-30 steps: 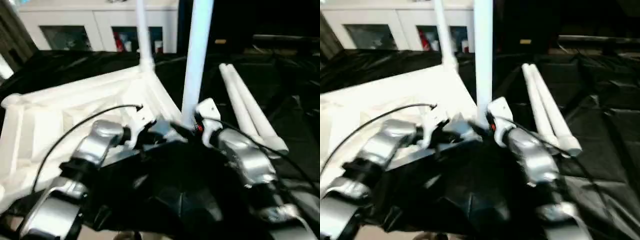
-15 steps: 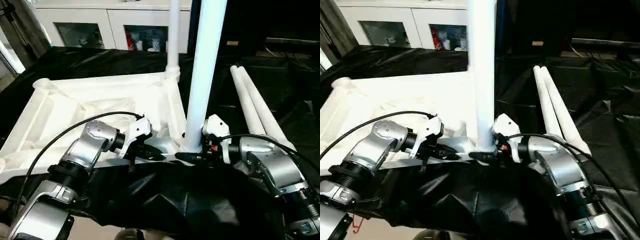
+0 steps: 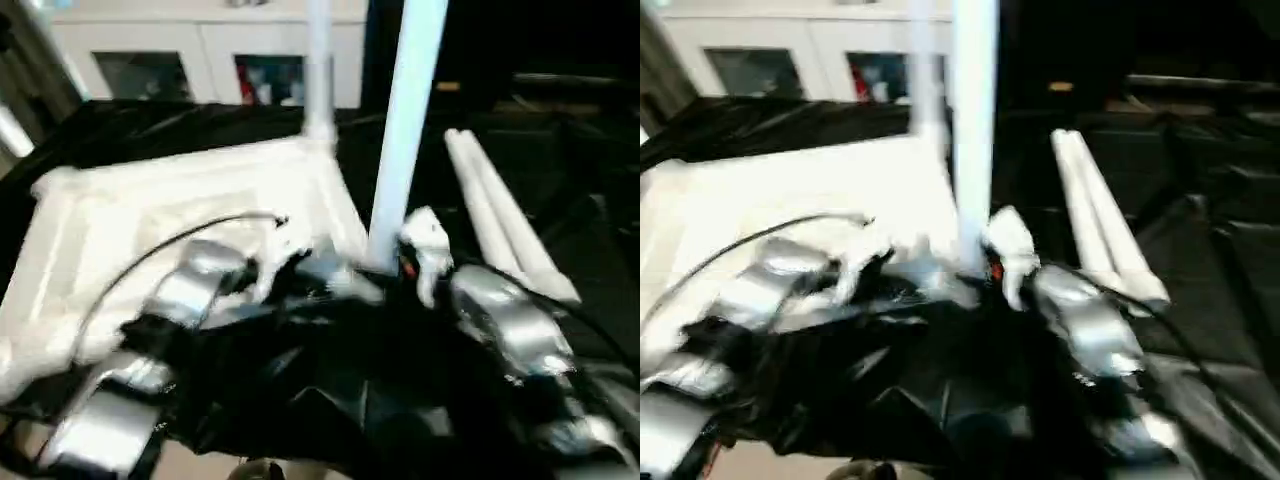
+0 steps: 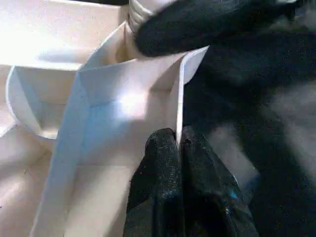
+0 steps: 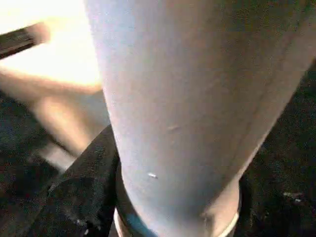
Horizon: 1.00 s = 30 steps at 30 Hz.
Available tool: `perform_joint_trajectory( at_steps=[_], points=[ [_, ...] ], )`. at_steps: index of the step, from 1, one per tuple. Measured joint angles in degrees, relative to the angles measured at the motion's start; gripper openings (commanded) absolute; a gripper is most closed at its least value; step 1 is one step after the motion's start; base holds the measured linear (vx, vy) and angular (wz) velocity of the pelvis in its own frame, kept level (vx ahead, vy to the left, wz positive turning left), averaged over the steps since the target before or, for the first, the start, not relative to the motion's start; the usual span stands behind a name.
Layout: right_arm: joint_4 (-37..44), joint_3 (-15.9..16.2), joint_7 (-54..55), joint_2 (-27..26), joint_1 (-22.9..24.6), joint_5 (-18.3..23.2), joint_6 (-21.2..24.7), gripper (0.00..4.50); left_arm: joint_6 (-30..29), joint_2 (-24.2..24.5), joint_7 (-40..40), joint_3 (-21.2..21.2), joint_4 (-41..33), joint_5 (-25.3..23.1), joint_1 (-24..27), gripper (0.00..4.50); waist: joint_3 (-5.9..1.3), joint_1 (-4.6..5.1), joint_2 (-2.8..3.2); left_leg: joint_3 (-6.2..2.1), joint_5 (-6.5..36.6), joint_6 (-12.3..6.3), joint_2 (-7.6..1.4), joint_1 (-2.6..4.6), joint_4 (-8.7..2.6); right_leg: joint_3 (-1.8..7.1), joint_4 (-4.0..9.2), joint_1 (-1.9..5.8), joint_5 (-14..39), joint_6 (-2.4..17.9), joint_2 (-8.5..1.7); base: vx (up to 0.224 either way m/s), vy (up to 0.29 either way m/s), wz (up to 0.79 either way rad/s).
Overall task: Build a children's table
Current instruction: Rotate leg to tighten
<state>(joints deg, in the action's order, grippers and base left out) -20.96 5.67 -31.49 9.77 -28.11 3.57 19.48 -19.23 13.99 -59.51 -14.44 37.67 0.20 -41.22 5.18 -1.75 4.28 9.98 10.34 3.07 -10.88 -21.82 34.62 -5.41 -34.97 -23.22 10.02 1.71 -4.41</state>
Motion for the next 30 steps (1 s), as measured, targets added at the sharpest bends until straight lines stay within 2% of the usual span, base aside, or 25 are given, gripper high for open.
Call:
perform_joint_trajectory(
  at_steps=[2,6,8,10,13,15,22,25,30],
  points=[
    [-3.22,-0.90,6.33,-2.79,-1.62,-1.27,-1.49,2.70,-0.42,-1.59,3.61,1.01,1.24,0.02,-0.49,0.00,-0.02,0.11,0.03,-0.01,0.00,0.01,-0.01,0.01,-0.08,-0.02,-0.03,0.04,0.00,-0.01,0.01,0.000,0.000,0.00],
    [-6.88,-2.24,11.61,-6.01,-3.63,-2.20,-3.12,2.70,-0.29,-2.25,6.07,1.72,1.91,-0.10,-0.76,0.00,-0.07,0.09,0.10,-0.03,0.00,0.00,-0.01,-0.05,-0.15,-0.03,-0.02,0.04,0.02,-0.04,0.04,0.000,0.000,0.00],
    [-7.52,-2.70,12.18,-6.64,-3.69,-2.26,-3.90,3.40,-0.10,-2.25,6.15,1.79,1.91,-0.38,-0.76,0.00,-0.08,0.10,0.10,-0.03,0.00,0.00,-0.01,-0.04,-0.13,-0.02,0.01,0.04,0.02,-0.04,0.04,0.000,0.000,0.00],
    [-7.59,-3.07,12.06,-7.17,-3.69,-1.99,-4.13,3.42,0.19,-2.24,6.10,1.74,1.91,-0.57,-0.76,0.00,-0.08,0.17,0.09,-0.03,0.00,0.00,-0.01,-0.02,-0.10,-0.02,0.00,0.04,0.01,-0.03,0.03,0.000,0.000,0.00],
    [-7.56,-3.02,11.41,-7.23,-3.57,-2.16,-4.97,3.82,0.54,-1.99,5.66,1.68,1.91,-0.62,-0.76,0.00,-0.07,0.20,0.08,-0.03,0.00,0.00,-0.01,0.02,-0.10,-0.02,-0.01,0.02,0.01,-0.02,0.03,0.000,0.000,0.00],
    [-6.89,-2.53,9.05,-6.50,-3.19,-2.13,-5.12,3.89,1.74,-1.21,4.41,1.12,1.89,-0.62,-0.74,0.00,-0.07,0.20,0.08,-0.03,0.00,0.00,-0.01,-0.01,-0.12,-0.02,-0.01,0.00,0.01,-0.03,0.04,0.000,0.000,0.00],
    [3.73,4.06,-12.59,5.37,2.03,0.80,-3.20,3.89,6.24,3.98,-7.86,-0.61,-1.83,0.33,2.40,0.00,-0.07,-0.81,0.08,-0.03,-0.13,-0.30,-0.01,-0.15,-0.12,-0.04,0.09,-0.08,0.05,-0.08,0.03,0.000,0.000,0.00],
    [5.89,5.19,-18.33,7.51,3.46,2.46,-2.85,3.89,7.07,5.46,-12.15,-1.64,-3.16,0.98,3.26,0.00,-0.07,-1.62,0.08,-0.03,-0.06,-0.16,-0.02,-0.15,-0.06,-0.04,0.03,-0.08,0.05,-0.07,0.02,0.000,0.000,0.00],
    [9.28,6.23,-26.87,12.98,5.00,4.47,-2.21,3.89,7.52,7.03,-17.08,-3.14,-5.40,2.06,3.86,0.00,-0.06,-2.20,0.09,0.01,-0.05,-0.12,-0.01,-0.16,-0.04,0.01,0.03,0.03,0.05,-0.07,-0.02,0.000,0.000,0.00]
  ],
)
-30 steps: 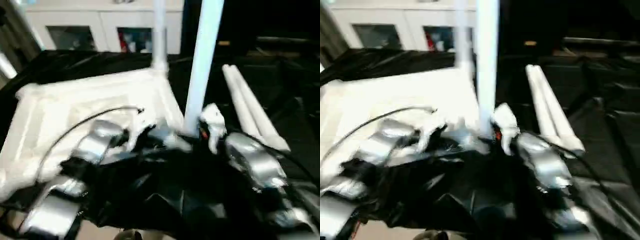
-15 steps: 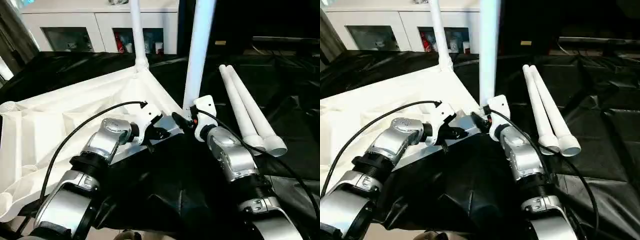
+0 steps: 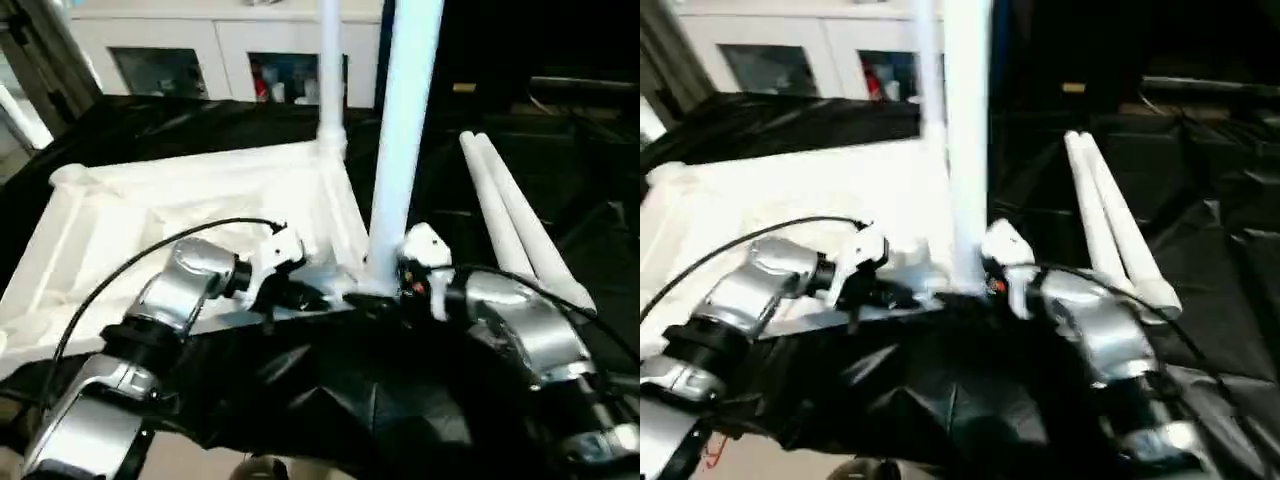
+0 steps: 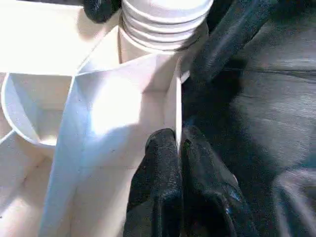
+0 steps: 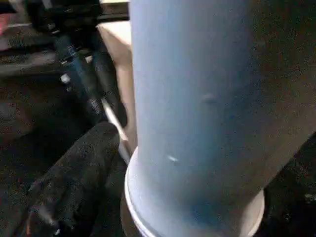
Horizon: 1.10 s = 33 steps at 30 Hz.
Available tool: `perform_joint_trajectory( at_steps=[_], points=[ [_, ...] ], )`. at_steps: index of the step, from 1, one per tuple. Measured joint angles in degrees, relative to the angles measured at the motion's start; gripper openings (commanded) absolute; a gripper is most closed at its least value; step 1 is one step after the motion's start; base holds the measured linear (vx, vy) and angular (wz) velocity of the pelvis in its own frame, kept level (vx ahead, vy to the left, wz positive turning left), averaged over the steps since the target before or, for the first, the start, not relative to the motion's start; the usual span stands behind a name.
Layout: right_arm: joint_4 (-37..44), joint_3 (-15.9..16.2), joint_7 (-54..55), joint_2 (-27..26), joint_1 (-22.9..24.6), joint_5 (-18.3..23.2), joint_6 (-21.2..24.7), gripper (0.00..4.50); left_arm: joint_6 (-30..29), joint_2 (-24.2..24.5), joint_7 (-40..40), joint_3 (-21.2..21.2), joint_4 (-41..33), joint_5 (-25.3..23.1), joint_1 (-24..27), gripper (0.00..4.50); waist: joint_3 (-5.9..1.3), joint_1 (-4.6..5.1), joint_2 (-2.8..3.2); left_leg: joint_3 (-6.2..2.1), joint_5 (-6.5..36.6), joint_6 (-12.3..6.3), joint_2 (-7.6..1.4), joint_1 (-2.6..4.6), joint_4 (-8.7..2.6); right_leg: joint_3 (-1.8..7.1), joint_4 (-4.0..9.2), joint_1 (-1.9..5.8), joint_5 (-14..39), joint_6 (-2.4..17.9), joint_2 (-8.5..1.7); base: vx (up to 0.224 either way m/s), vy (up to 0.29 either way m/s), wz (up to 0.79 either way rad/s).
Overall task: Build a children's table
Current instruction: Rotate leg to tighten
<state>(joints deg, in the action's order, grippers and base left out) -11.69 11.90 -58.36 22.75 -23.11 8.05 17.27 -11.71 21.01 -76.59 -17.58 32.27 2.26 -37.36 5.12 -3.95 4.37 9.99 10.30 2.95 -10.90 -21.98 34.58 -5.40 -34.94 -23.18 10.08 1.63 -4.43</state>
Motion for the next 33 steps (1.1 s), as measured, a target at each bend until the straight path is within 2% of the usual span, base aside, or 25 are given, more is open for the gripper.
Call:
perform_joint_trajectory(
  at_steps=[5,13,18,22,26,28,31,33],
  points=[
    [0.90,1.01,-4.68,2.51,0.24,1.13,0.06,3.89,1.82,0.97,-2.17,-0.36,-0.01,0.26,0.47,0.00,0.00,-0.44,0.00,-0.01,-0.01,-0.01,-0.01,-0.01,0.00,-0.01,-0.02,0.01,0.00,0.00,0.00,0.000,0.000,0.00],
    [1.36,0.59,-4.44,2.00,0.26,1.63,1.44,3.18,2.13,0.94,-2.87,-0.35,-0.01,0.26,0.48,0.00,0.00,-0.82,0.00,-0.01,-0.01,-0.02,-0.01,-0.04,0.00,-0.01,0.00,-0.02,0.02,-0.03,0.00,0.000,0.000,0.00],
    [0.36,-0.54,-0.05,-1.36,0.69,1.82,2.46,2.83,0.81,0.56,-0.72,-0.10,0.09,0.24,0.47,0.00,0.00,-0.80,0.01,-0.01,-0.01,-0.01,-0.01,-0.02,0.00,-0.01,-0.01,-0.03,0.02,-0.03,0.00,0.000,0.000,0.00],
    [-3.53,-3.19,10.45,-6.84,-0.48,-0.33,2.17,2.74,-1.27,-1.74,5.83,1.60,1.86,-0.94,-0.19,0.00,0.00,0.63,0.00,-0.01,-0.02,0.01,-0.01,0.06,0.00,-0.01,-0.01,0.03,0.01,-0.02,0.01,0.000,0.000,0.00],
    [-9.67,-6.44,23.41,-13.12,-3.93,-2.98,0.95,2.72,-3.56,-5.10,13.50,2.88,5.08,-1.98,-2.70,0.00,0.00,1.97,0.00,-0.02,-0.04,0.04,0.00,0.06,-0.02,-0.02,-0.03,-0.01,0.00,-0.01,0.01,0.000,0.000,0.00],
    [-13.45,-8.35,30.47,-16.18,-6.10,-3.93,-0.04,2.72,-4.65,-7.36,18.16,3.82,7.16,-2.20,-4.14,0.00,0.00,2.17,0.00,-0.03,-0.04,0.04,0.00,0.04,-0.06,-0.03,-0.04,-0.06,0.00,0.00,0.01,0.000,0.000,0.00],
    [-16.16,-9.19,35.33,-17.57,-7.74,-4.59,-1.18,2.72,-5.45,-9.33,21.94,4.37,8.38,-2.24,-5.00,0.00,0.00,2.09,0.00,-0.04,-0.04,0.04,0.00,0.01,-0.07,-0.05,-0.01,-0.05,0.00,-0.01,0.02,0.000,0.000,0.00],
    [-16.73,-9.31,36.70,-17.83,-8.14,-4.73,-1.55,3.28,-5.47,-9.84,22.84,4.43,8.92,-2.24,-5.42,0.00,-0.01,2.00,0.01,-0.04,-0.04,0.04,0.01,-0.03,-0.07,-0.04,0.03,-0.05,0.00,-0.01,0.01,0.000,0.000,0.00]
  ],
)
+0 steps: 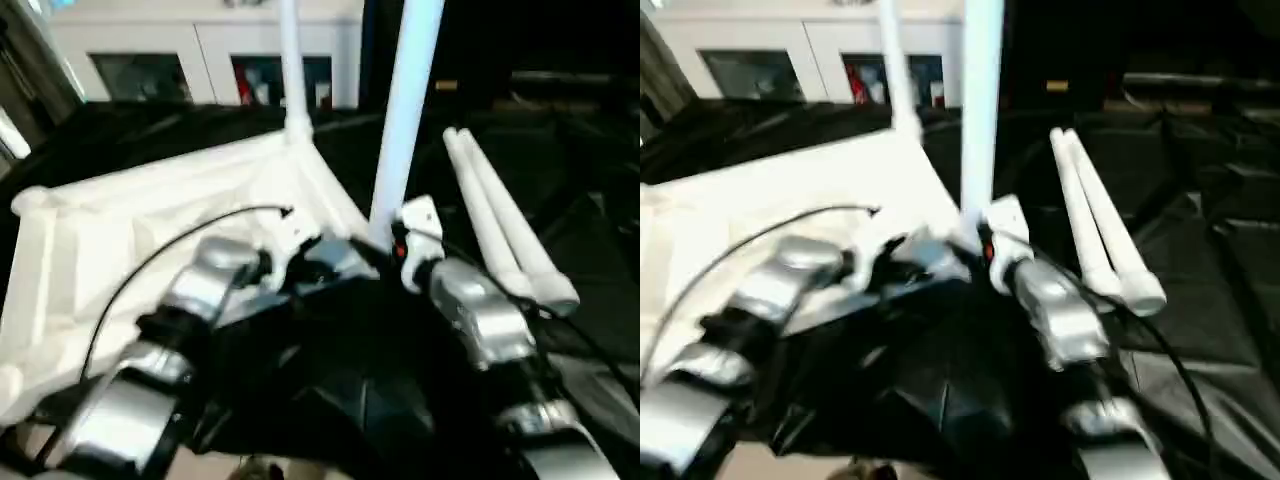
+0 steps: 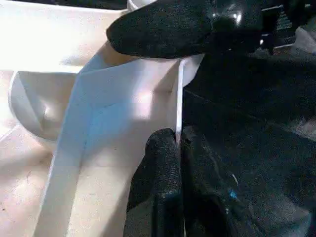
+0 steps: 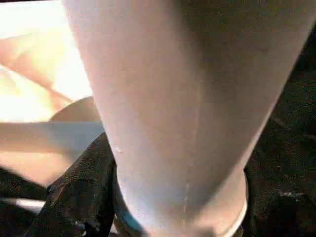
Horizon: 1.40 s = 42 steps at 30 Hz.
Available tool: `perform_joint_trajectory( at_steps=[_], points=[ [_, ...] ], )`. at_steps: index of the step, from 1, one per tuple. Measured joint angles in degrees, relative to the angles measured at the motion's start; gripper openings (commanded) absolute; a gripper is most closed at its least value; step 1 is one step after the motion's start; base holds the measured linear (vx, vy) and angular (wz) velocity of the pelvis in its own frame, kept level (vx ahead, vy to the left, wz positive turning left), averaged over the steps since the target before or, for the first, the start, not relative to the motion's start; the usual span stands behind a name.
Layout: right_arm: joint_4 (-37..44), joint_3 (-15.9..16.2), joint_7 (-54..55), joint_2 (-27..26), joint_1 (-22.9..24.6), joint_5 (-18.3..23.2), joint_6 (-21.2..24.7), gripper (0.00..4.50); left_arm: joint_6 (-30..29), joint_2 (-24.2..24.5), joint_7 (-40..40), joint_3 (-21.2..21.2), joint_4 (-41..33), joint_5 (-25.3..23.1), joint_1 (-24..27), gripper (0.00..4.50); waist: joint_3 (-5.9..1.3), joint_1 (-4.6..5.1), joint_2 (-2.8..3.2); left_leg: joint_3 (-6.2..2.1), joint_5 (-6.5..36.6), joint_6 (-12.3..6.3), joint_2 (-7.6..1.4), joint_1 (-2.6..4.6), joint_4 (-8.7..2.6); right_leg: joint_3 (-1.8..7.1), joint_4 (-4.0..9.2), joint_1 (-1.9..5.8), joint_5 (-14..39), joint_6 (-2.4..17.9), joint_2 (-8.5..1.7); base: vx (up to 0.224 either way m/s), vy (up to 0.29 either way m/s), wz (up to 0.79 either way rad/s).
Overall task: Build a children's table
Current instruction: Rotate leg to tighten
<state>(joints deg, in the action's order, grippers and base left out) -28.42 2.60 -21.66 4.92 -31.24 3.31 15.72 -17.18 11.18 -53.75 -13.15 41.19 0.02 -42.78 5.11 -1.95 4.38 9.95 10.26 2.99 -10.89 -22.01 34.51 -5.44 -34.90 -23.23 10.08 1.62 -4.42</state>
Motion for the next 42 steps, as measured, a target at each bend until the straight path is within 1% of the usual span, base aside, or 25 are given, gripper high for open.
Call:
perform_joint_trajectory(
  at_steps=[1,3,5,9,12,13,15,16,18,19,20,21,23,24,25,27,28,29,30,31,34,36,38,40,42],
  points=[
    [-0.24,-0.25,0.15,-0.19,-0.06,-0.05,-0.15,3.42,0.13,-0.09,0.20,-0.02,0.18,-0.09,-0.08,0.00,0.00,-0.01,0.00,0.00,0.00,0.00,0.00,0.00,0.00,0.00,0.01,0.00,0.00,0.00,0.00,0.000,0.000,0.00],
    [-1.16,-1.76,0.50,-1.70,-0.51,-0.03,-0.46,3.42,1.82,-0.21,0.56,-0.27,0.91,-1.53,-0.39,0.00,0.00,0.01,0.00,0.00,0.00,-0.01,0.00,0.04,0.00,0.00,0.00,0.04,0.00,0.00,0.00,0.000,0.000,0.00],
    [-1.81,-1.91,1.83,-2.39,-0.51,-1.01,-1.68,3.78,3.87,-0.36,0.96,-0.46,1.65,-2.33,-0.40,0.00,-0.03,-0.01,0.05,0.00,0.00,-0.01,0.00,0.06,0.01,0.00,-0.03,0.05,-0.01,0.02,0.00,0.000,0.000,0.00],
    [-2.30,-1.85,2.89,-2.64,-0.51,-1.75,-2.77,3.78,7.04,-0.73,2.06,-0.89,2.77,-3.13,-0.43,0.00,-0.05,-0.02,0.16,-0.01,-0.01,0.00,0.00,0.05,0.01,0.01,-0.04,0.05,-0.08,0.04,0.00,0.000,0.000,0.00],
    [0.30,-1.72,3.00,-1.32,0.78,-1.73,-2.26,3.78,9.90,-1.69,2.74,-1.06,4.37,-3.26,-0.84,0.00,-0.10,-0.53,0.82,-0.01,-0.02,-0.03,0.03,-0.07,0.06,0.01,0.00,0.06,-0.12,0.02,-0.04,0.000,0.000,0.00],
    [2.25,-1.63,2.61,-0.46,1.95,-1.72,-2.11,3.78,11.15,-2.18,3.26,-1.37,5.40,-3.56,-1.34,0.00,-0.15,-0.88,1.05,-0.01,-0.04,-0.05,0.05,-0.10,0.08,0.02,0.01,0.07,-0.11,0.02,-0.07,0.000,0.000,0.00],
    [5.87,-1.60,1.72,1.14,3.97,-1.75,-1.49,3.78,13.12,-2.98,4.35,-1.65,7.66,-4.35,-2.68,0.00,-0.16,-1.38,1.17,-0.01,-0.07,-0.11,0.05,-0.16,0.09,0.00,0.01,0.05,-0.09,-0.02,-0.07,0.000,0.000,0.00],
    [9.29,-1.50,0.16,2.74,5.88,-1.74,-1.20,3.78,14.12,-3.33,5.48,-1.64,8.75,-4.71,-3.14,0.00,-0.21,-1.66,1.24,-0.01,-0.10,-0.15,0.05,-0.19,0.09,0.01,0.01,0.06,-0.05,-0.09,-0.09,0.000,0.000,0.00],
    [12.29,-1.34,-1.21,3.75,7.32,-1.75,-0.89,3.78,14.74,-3.51,6.69,-1.59,9.61,-4.86,-3.60,0.00,-0.21,-1.58,1.23,0.01,-0.23,-0.40,0.05,-0.23,0.09,0.01,0.01,0.01,-0.04,-0.10,-0.09,0.000,0.000,0.00],
    [13.85,-1.32,-1.86,4.40,8.06,-1.69,-0.70,3.85,14.90,-3.51,7.42,-1.33,10.07,-4.90,-3.90,0.28,-0.21,-1.53,1.19,0.02,-0.24,-0.42,0.05,-0.25,0.09,0.01,0.00,-0.04,-0.04,-0.11,-0.09,0.000,0.000,0.00],
    [15.96,-1.00,-3.09,5.62,9.14,-1.50,-0.57,3.88,14.99,-3.68,8.60,-0.72,10.20,-4.88,-4.02,0.45,-0.19,-1.52,1.14,0.01,-0.25,-0.42,0.04,-0.26,0.09,0.00,-0.03,-0.07,-0.03,-0.12,-0.09,0.000,0.000,0.00],
    [17.08,-0.95,-3.98,6.14,9.64,-1.18,-0.33,3.88,15.34,-3.78,9.63,0.23,10.18,-4.27,-4.02,0.57,-0.16,-1.43,1.06,0.01,-0.25,-0.43,0.03,-0.27,0.09,0.00,-0.05,-0.10,-0.03,-0.12,-0.07,0.000,0.000,0.00],
    [19.14,-0.61,-5.87,7.57,10.62,-0.38,0.48,3.88,16.34,-3.90,11.68,3.94,8.30,-1.58,-4.48,0.69,-0.22,-1.49,0.63,0.01,-0.29,-0.47,-0.01,-0.25,0.09,-0.02,-0.10,-0.12,-0.03,-0.12,-0.05,0.000,0.000,0.00],
    [19.46,-0.62,-6.62,8.05,10.52,0.06,0.57,3.88,16.37,-3.23,12.36,5.05,6.72,-0.84,-4.70,0.79,-0.29,-1.45,0.51,0.01,-0.29,-0.47,-0.02,-0.23,0.10,-0.02,-0.12,-0.12,-0.03,-0.12,-0.04,0.000,0.000,0.00],
    [19.71,-0.64,-7.11,8.48,10.46,0.50,0.61,3.88,16.42,-2.71,12.87,5.77,5.62,-0.60,-4.78,0.79,-0.33,-1.44,0.46,0.01,-0.29,-0.47,-0.02,-0.20,0.11,-0.01,-0.12,-0.10,-0.04,-0.13,-0.04,0.000,0.000,0.00],
    [21.11,-0.65,-9.61,10.52,9.99,1.39,1.64,3.88,16.29,0.57,14.70,8.00,0.35,-0.03,-3.82,0.94,-0.48,-1.36,0.09,0.03,-0.29,-0.47,-0.02,-0.13,0.14,0.02,-0.19,-0.08,-0.04,-0.15,-0.04,0.000,0.000,0.00],
    [21.60,-0.71,-10.50,11.36,9.88,1.55,2.02,3.88,16.23,2.11,15.35,8.98,-1.43,0.09,-2.96,1.02,-0.68,-1.43,-0.23,0.02,-0.29,-0.47,-0.03,-0.10,0.12,0.01,-0.20,-0.08,-0.01,-0.19,-0.04,0.000,0.000,0.00],
    [22.27,-0.51,-11.93,11.69,9.64,2.16,3.29,3.88,15.99,3.97,15.74,9.06,-4.56,-0.42,-1.12,1.13,-0.82,-1.33,-0.47,0.03,-0.29,-0.46,-0.04,-0.09,0.09,0.01,-0.20,-0.08,0.01,-0.22,-0.04,0.000,0.000,0.00],
    [23.35,0.04,-13.34,11.82,9.82,2.76,4.17,3.88,15.84,6.31,16.12,9.06,-7.61,-1.55,1.18,1.13,-0.97,-1.11,-0.75,0.03,-0.28,-0.45,-0.06,-0.06,0.04,0.02,-0.20,-0.08,0.03,-0.26,-0.02,0.000,0.000,0.00],
    [23.97,1.00,-14.41,11.53,10.07,3.06,4.38,3.88,15.06,9.72,16.92,9.26,-10.41,-3.53,3.90,1.13,-1.14,-0.87,-1.16,0.02,-0.28,-0.45,-0.13,-0.04,0.02,0.02,-0.21,-0.09,0.06,-0.30,0.07,0.000,0.000,0.00],
    [23.16,3.58,-13.55,9.51,10.84,1.93,5.12,3.88,11.32,16.05,18.06,10.82,-14.91,-7.73,9.03,1.13,-1.35,-0.97,-1.71,-0.02,-0.11,-0.13,-0.14,-0.07,0.00,0.01,-0.17,-0.10,0.08,-0.31,0.09,0.000,0.000,0.00],
    [22.07,4.91,-12.49,7.81,11.02,1.29,5.53,3.88,8.85,17.78,18.62,11.70,-17.16,-9.01,10.68,1.13,-1.32,-1.53,-2.01,0.01,-0.15,-0.06,-0.10,-0.11,0.01,0.02,-0.16,-0.09,0.07,-0.29,0.03,0.000,0.000,0.00],
    [20.26,6.00,-9.96,4.77,10.42,0.92,6.15,3.88,4.54,21.08,20.46,12.73,-21.73,-11.13,13.92,1.13,-1.33,-1.61,-2.75,0.07,-0.16,-0.04,-0.11,-0.05,0.01,0.07,-0.20,-0.07,0.07,-0.29,0.01,0.000,0.000,0.00],
    [18.96,6.53,-8.59,3.76,9.76,0.70,6.77,3.88,1.96,23.59,22.84,13.98,-23.05,-12.79,16.05,1.13,-1.35,-1.74,-3.28,0.06,-0.20,0.03,-0.09,-0.03,0.02,0.10,-0.18,-0.01,0.06,-0.28,0.01,0.000,0.000,0.00],
    [18.82,6.71,-8.35,3.59,9.55,0.69,7.06,3.88,0.62,24.84,24.55,15.09,-23.13,-13.83,17.34,1.13,-1.37,-1.92,-3.56,0.06,-0.22,0.07,-0.06,-0.03,0.02,0.18,-0.14,0.06,0.06,-0.28,0.01,0.000,0.000,0.00]
  ],
)
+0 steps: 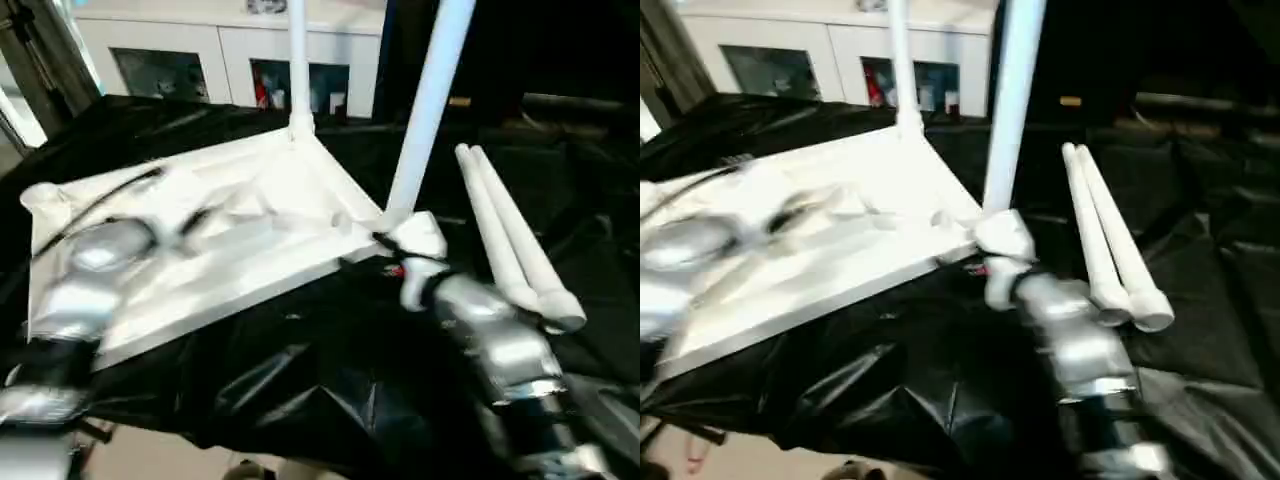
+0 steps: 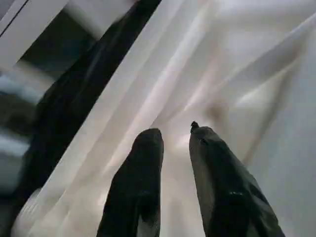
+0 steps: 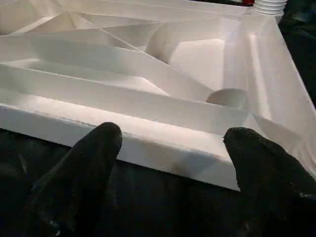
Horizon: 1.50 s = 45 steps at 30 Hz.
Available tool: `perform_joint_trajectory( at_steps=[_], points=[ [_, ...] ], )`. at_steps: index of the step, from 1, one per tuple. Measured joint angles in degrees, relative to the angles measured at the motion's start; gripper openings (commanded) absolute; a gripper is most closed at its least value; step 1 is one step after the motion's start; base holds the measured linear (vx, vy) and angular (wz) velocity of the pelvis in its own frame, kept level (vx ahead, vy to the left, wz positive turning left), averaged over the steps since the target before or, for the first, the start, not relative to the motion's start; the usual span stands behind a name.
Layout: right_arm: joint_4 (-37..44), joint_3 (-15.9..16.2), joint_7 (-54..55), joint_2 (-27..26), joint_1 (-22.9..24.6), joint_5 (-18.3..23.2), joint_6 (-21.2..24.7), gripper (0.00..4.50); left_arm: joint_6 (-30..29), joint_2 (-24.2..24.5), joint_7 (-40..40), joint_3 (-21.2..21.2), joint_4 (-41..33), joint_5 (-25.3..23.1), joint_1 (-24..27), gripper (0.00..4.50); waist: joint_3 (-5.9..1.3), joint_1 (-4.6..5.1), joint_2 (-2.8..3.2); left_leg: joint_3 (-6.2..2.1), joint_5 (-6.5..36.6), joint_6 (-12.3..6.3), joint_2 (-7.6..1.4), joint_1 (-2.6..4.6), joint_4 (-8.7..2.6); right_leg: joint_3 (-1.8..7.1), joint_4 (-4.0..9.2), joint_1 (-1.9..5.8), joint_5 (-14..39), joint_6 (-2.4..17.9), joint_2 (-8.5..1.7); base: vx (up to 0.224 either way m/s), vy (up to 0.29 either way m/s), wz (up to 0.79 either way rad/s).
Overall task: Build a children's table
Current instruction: Rotate leg to tighten, then rotate table base
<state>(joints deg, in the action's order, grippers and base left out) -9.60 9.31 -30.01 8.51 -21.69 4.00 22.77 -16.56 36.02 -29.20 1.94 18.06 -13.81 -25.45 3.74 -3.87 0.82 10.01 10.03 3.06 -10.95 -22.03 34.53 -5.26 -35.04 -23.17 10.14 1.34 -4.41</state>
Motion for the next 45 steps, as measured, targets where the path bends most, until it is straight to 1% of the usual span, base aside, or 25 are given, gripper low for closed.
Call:
perform_joint_trajectory(
  at_steps=[4,7,10,11,13,15,18,20,21,22,23,26,28,30,31,32,34,36,38,39,40,42,45],
  points=[
    [-0.06,0.65,-0.14,-0.40,-0.02,-0.22,0.33,3.88,-1.36,1.02,1.44,-0.26,0.00,-2.36,1.02,1.13,-0.23,-0.78,-0.47,0.01,-0.03,0.05,0.01,0.01,-0.01,0.09,-0.02,0.04,-0.01,-0.02,0.01,0.000,0.000,0.00],
    [-0.39,1.35,-0.01,-0.46,-0.38,-0.70,0.38,3.88,-2.58,1.85,1.46,-1.74,0.46,-3.77,1.23,1.13,-0.28,-1.01,-0.55,0.01,-0.06,0.10,0.01,0.07,-0.02,0.09,-0.08,0.04,-0.01,-0.02,0.01,0.000,0.000,0.00],
    [-0.77,1.34,0.77,-0.41,-0.54,-1.28,0.61,3.88,-2.77,1.72,1.19,-2.97,1.49,-3.74,1.51,1.13,-0.29,-1.17,-0.56,0.00,-0.08,0.13,0.00,0.07,-0.03,0.09,-0.10,0.04,-0.02,-0.03,0.02,0.000,0.000,0.00],
    [-0.77,1.28,1.09,-0.40,-0.55,-1.29,0.80,3.70,-2.75,1.62,0.80,-3.16,1.84,-3.59,1.51,0.97,-0.29,-1.17,-0.56,-0.01,-0.08,0.14,0.00,0.07,-0.03,0.09,-0.10,0.04,-0.02,-0.03,0.02,0.000,0.000,0.00],
    [-0.78,1.03,1.98,-0.27,-0.55,-1.36,1.48,3.70,-2.75,1.54,-0.37,-3.81,3.00,-3.32,1.38,0.97,-0.29,-1.15,-0.54,-0.01,-0.09,0.15,0.00,0.08,-0.03,0.09,-0.10,0.04,-0.02,-0.03,0.02,0.000,0.000,0.00],
    [-0.90,0.91,2.51,0.32,-0.53,-1.58,1.71,3.39,-2.77,1.51,-1.06,-4.42,4.08,-3.30,1.34,0.75,-0.28,-1.14,-0.54,-0.01,-0.09,0.15,0.00,0.08,-0.03,0.09,-0.10,0.03,-0.03,-0.03,0.03,0.000,0.000,0.00],
    [-1.34,0.86,3.53,1.23,-0.52,-2.59,2.01,3.22,-2.81,1.54,-1.97,-4.99,5.47,-3.33,1.32,0.57,-0.28,-1.11,-0.53,-0.02,-0.09,0.16,0.00,0.09,-0.05,0.09,-0.10,0.03,-0.03,-0.03,0.04,0.000,0.000,0.00],
    [-1.32,0.74,4.13,1.15,-0.44,-2.72,2.68,2.97,-2.80,1.60,-2.60,-5.26,5.66,-3.27,1.19,0.42,-0.28,-1.12,-0.53,-0.03,-0.09,0.16,0.00,0.10,-0.07,0.09,-0.10,0.03,-0.03,-0.03,0.04,0.000,0.000,0.00],
    [-1.31,0.73,4.54,1.14,-0.44,-2.76,3.23,2.97,-2.81,1.62,-3.00,-5.30,5.74,-3.14,1.09,0.42,-0.28,-1.13,-0.53,-0.03,-0.09,0.17,0.00,0.11,-0.07,0.09,-0.11,0.03,-0.03,-0.03,0.04,0.000,0.000,0.00],
    [-1.32,0.73,5.03,1.24,-0.38,-3.20,3.92,2.97,-2.83,1.71,-3.70,-5.31,5.78,-2.76,1.01,0.42,-0.28,-1.16,-0.52,-0.03,-0.10,0.17,0.00,0.10,-0.07,0.09,-0.11,0.04,-0.03,-0.03,0.04,0.000,0.000,0.00],
    [-1.44,0.74,5.33,1.37,-0.35,-3.76,4.21,2.79,-2.87,1.77,-4.17,-5.30,5.78,-2.60,0.99,0.21,-0.28,-1.17,-0.52,-0.03,-0.10,0.17,0.00,0.10,-0.06,0.09,-0.11,0.04,-0.03,-0.03,0.04,0.000,0.000,0.00],
    [-3.63,1.43,6.46,2.26,-0.37,-5.36,3.75,2.52,-3.10,1.93,-5.68,-5.33,5.73,-1.94,0.90,0.05,-0.29,-1.18,-0.54,-0.03,-0.10,0.17,0.01,0.11,-0.06,0.09,-0.09,0.06,-0.03,-0.02,0.04,0.000,0.000,0.00],
    [-6.32,1.79,7.03,2.37,-0.45,-6.28,2.43,2.35,-3.34,2.13,-6.98,-5.30,5.61,-1.23,0.88,0.00,-0.29,-1.15,-0.52,-0.03,-0.10,0.17,0.01,0.12,-0.07,0.09,-0.09,0.05,-0.03,-0.02,0.04,0.000,0.000,0.00],
    [-10.35,1.98,7.43,1.60,-1.20,-6.67,-0.22,2.14,-4.21,2.17,-8.89,-5.14,5.00,-0.01,0.90,0.00,-0.29,-1.13,-0.51,-0.03,-0.10,0.17,0.01,0.15,-0.07,0.09,-0.12,0.06,-0.03,-0.02,0.04,0.000,0.000,0.00],
    [-14.29,2.30,8.06,0.60,-2.56,-6.98,-2.13,2.06,-5.49,2.36,-11.44,-5.23,3.53,1.21,1.12,0.00,-0.29,-1.12,-0.51,-0.03,-0.10,0.18,0.01,0.15,-0.06,0.09,-0.14,0.05,-0.04,-0.01,0.04,0.000,0.000,0.00],
    [-16.18,2.38,8.39,0.05,-3.44,-7.05,-3.51,2.06,-5.98,2.52,-13.52,-5.63,2.28,2.04,1.35,0.00,-0.29,-1.16,-0.51,-0.03,-0.10,0.18,0.01,0.15,-0.06,0.09,-0.14,0.04,-0.05,0.01,0.04,0.000,0.000,0.00],
    [-19.54,2.47,8.95,-1.38,-5.23,-7.40,-5.63,1.91,-7.14,2.97,-17.39,-6.81,-1.12,3.49,2.31,0.00,-0.30,-1.14,-0.53,-0.03,-0.11,0.19,0.00,0.14,-0.06,0.09,-0.14,0.05,-0.06,0.02,0.04,0.000,0.000,0.00],
    [-20.76,2.44,9.14,-1.78,-5.82,-7.56,-6.74,1.70,-7.76,3.27,-20.01,-7.62,-2.82,4.54,2.61,0.00,-0.30,-1.11,-0.52,-0.02,-0.11,0.19,0.01,0.14,-0.06,0.11,-0.13,0.05,-0.06,0.03,0.03,0.000,0.000,0.00],
    [-21.61,2.45,9.30,-2.53,-6.51,-7.57,-7.29,1.58,-8.49,3.49,-22.04,-8.09,-4.47,5.63,3.05,0.00,-0.31,-1.01,-0.55,-0.02,-0.11,0.20,0.00,0.15,-0.06,0.10,-0.17,0.04,-0.06,0.03,0.04,0.000,0.000,0.00],
    [-22.27,2.46,9.34,-2.81,-7.18,-7.62,-7.41,1.49,-9.15,4.23,-23.39,-8.41,-5.89,6.33,3.60,0.00,-0.30,-0.96,-0.56,-0.02,-0.13,0.22,-0.01,0.14,-0.06,0.10,-0.21,0.01,-0.06,0.02,0.04,0.000,0.000,0.00],
    [-22.67,2.40,9.35,-2.69,-7.72,-7.65,-7.80,1.49,-9.87,5.03,-25.51,-8.89,-7.52,7.29,3.97,0.00,-0.31,-0.81,-0.57,-0.02,-0.13,0.23,-0.01,0.15,-0.06,0.10,-0.21,0.01,-0.06,0.02,0.04,0.000,0.000,0.00],
    [-24.58,2.32,9.29,-2.63,-8.82,-7.72,-9.42,1.32,-11.47,6.20,-28.83,-9.67,-10.39,8.66,4.66,0.00,-0.30,-0.40,-0.61,-0.02,-0.14,0.23,-0.02,0.14,-0.07,0.10,-0.21,-0.01,-0.06,0.02,0.05,0.000,0.000,0.00],
    [-26.19,1.99,9.00,-2.59,-9.90,-8.07,-11.38,0.95,-13.04,6.53,-33.55,-11.40,-13.35,10.81,4.94,0.00,-0.30,0.14,-0.63,-0.01,-0.14,0.23,-0.02,0.12,-0.07,0.10,-0.20,-0.01,-0.06,0.02,0.05,0.000,0.000,0.00]
  ],
)
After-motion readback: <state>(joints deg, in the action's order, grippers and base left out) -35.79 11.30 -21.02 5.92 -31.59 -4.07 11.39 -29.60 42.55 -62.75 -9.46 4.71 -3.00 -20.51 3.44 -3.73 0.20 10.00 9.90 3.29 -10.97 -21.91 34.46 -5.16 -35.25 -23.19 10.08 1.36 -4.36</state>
